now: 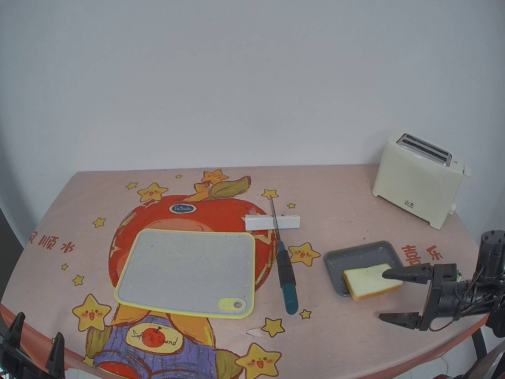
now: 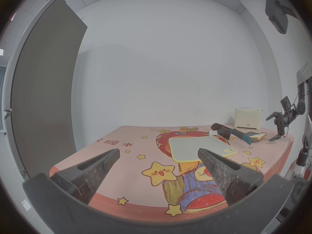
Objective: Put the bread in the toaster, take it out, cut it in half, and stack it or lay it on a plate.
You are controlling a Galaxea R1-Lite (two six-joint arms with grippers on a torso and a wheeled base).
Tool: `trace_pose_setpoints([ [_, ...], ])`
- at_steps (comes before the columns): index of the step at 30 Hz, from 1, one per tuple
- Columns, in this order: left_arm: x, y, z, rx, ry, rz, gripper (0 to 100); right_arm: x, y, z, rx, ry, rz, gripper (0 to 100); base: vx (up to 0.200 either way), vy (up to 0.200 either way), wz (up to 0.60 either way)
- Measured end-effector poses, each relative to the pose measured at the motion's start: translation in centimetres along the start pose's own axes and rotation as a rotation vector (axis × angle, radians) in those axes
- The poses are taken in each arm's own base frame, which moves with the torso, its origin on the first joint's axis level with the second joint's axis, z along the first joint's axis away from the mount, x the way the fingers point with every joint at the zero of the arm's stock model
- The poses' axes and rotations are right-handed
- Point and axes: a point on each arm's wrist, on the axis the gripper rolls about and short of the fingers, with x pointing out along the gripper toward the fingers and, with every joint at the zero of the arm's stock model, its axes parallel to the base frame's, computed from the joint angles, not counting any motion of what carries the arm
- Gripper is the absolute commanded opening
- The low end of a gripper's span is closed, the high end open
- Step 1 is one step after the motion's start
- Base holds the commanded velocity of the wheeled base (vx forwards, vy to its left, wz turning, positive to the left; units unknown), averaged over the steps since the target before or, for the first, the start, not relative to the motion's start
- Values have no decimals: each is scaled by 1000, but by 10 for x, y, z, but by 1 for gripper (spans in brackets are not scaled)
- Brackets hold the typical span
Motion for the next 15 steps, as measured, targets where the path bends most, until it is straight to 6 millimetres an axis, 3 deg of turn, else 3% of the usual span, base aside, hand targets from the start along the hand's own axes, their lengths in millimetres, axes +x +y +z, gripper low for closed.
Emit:
trace_pose_setpoints([
  [15,0,0,0,0,0,0,100,5,-4,17,0,-58,24,100,0,0,0],
])
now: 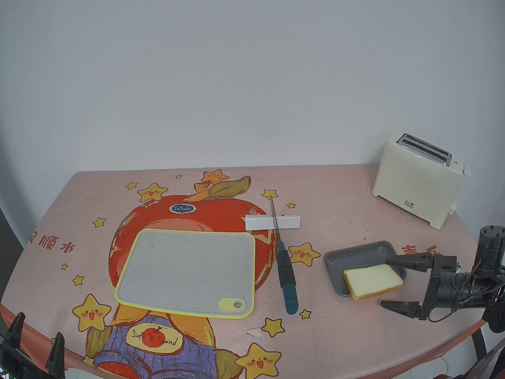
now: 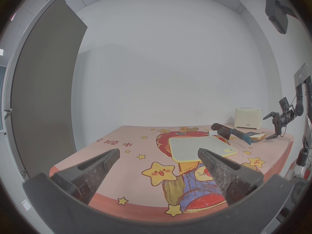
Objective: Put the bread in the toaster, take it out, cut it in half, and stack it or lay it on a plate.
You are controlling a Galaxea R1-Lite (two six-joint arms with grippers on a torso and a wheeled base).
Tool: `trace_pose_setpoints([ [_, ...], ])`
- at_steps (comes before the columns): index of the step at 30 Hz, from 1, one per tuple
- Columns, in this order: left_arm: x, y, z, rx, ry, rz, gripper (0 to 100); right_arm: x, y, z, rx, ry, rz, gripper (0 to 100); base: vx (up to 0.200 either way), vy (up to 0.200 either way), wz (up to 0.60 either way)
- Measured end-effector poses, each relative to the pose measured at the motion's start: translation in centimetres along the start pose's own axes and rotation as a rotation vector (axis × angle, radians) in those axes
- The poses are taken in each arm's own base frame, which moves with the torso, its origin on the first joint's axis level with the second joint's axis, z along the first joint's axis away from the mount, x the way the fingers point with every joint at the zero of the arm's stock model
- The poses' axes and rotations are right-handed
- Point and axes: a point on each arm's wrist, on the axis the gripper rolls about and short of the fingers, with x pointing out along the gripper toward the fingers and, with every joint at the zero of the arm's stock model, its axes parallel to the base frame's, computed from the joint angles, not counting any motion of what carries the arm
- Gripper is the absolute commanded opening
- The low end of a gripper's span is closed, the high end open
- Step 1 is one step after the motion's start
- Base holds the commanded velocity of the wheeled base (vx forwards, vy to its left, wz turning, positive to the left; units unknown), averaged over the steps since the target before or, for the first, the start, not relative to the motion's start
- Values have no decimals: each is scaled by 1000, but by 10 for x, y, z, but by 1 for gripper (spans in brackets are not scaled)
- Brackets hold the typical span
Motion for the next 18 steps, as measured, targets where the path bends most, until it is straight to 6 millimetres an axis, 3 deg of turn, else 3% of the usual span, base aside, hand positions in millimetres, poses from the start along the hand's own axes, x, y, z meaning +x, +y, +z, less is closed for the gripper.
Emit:
trace_pose_setpoints([
  [18,0,0,0,0,0,0,100,3,-13,7,24,-28,-2,100,0,0,0],
])
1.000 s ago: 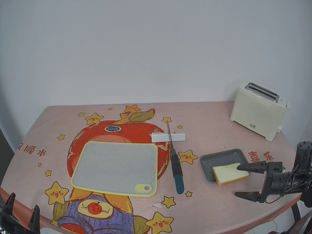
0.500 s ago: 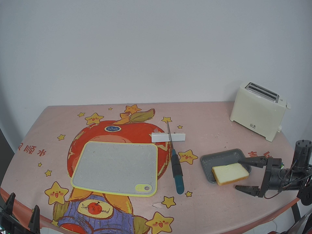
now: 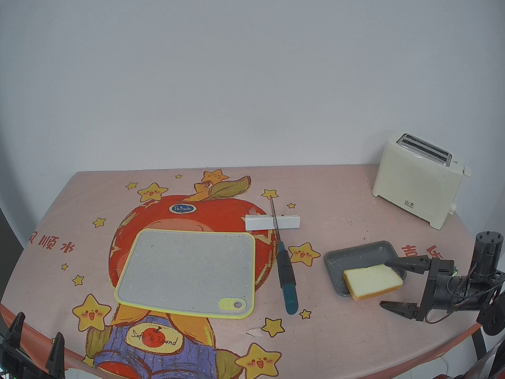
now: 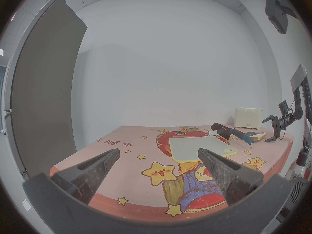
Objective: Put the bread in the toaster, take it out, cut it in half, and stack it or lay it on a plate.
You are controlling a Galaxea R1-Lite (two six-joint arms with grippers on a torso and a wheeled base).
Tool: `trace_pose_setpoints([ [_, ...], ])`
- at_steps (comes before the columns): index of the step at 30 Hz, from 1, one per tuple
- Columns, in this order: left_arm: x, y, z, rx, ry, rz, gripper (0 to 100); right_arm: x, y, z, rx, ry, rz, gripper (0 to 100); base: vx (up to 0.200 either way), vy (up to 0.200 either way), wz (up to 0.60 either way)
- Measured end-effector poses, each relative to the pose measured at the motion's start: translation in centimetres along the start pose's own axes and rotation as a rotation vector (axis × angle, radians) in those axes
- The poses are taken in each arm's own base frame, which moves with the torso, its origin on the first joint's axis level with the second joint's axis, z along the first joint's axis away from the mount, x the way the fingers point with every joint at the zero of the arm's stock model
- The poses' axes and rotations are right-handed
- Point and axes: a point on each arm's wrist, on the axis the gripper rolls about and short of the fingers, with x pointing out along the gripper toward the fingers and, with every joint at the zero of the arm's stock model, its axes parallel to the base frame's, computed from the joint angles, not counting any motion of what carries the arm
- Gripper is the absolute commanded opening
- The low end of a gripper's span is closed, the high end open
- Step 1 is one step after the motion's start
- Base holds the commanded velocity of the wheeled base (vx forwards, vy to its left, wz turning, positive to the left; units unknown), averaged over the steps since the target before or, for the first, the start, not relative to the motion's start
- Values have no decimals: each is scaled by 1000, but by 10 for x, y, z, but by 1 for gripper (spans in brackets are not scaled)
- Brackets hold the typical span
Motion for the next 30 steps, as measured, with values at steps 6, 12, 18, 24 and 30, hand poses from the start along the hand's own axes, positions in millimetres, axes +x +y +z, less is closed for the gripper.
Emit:
trace_pose_setpoints([
  [6,0,0,0,0,0,0,100,0,1,2,11,-13,17,100,0,0,0],
  [12,0,0,0,0,0,0,100,0,5,3,21,-21,45,100,0,0,0],
  [18,0,0,0,0,0,0,100,1,4,5,24,-22,43,100,0,0,0],
  [24,0,0,0,0,0,0,100,3,4,6,27,-22,40,100,0,0,0],
  [30,0,0,0,0,0,0,100,4,3,8,32,-27,37,100,0,0,0],
])
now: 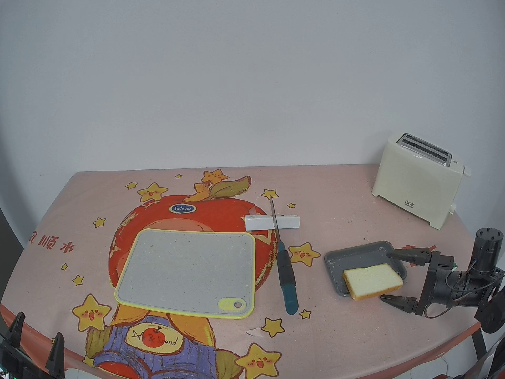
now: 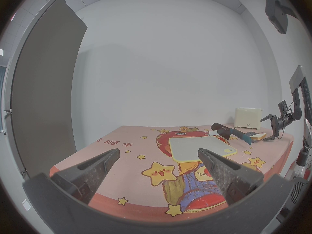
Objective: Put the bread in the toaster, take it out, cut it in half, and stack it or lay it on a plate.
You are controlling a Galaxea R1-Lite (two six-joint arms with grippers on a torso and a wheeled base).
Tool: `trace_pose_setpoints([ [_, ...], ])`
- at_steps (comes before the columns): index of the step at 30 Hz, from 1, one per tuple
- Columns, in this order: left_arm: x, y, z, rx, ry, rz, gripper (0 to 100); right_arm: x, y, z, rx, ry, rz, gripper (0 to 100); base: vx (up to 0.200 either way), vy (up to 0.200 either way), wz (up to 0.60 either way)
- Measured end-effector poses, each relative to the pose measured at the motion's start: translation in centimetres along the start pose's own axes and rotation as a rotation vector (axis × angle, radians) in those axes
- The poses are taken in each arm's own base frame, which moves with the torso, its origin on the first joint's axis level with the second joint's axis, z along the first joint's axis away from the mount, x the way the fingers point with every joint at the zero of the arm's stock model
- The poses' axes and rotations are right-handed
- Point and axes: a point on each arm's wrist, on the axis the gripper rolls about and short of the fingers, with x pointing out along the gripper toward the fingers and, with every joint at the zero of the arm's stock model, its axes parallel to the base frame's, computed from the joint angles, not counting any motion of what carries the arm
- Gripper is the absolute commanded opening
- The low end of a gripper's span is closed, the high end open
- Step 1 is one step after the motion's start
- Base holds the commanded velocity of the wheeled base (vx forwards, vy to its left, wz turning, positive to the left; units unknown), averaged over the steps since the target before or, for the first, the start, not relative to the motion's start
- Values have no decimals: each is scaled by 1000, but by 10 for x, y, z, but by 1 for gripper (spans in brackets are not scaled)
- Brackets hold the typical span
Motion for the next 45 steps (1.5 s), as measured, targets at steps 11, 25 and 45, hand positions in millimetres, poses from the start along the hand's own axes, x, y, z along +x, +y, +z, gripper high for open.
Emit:
trace_pose_setpoints([
  [11,0,0,0,0,0,0,100,1,-2,2,9,-3,-7,100,0,0,0],
  [25,0,0,0,0,0,0,100,6,-9,4,37,7,-42,0,0,0,0],
  [45,0,0,0,0,0,0,100,8,-15,4,55,15,-66,0,0,0,0],
])
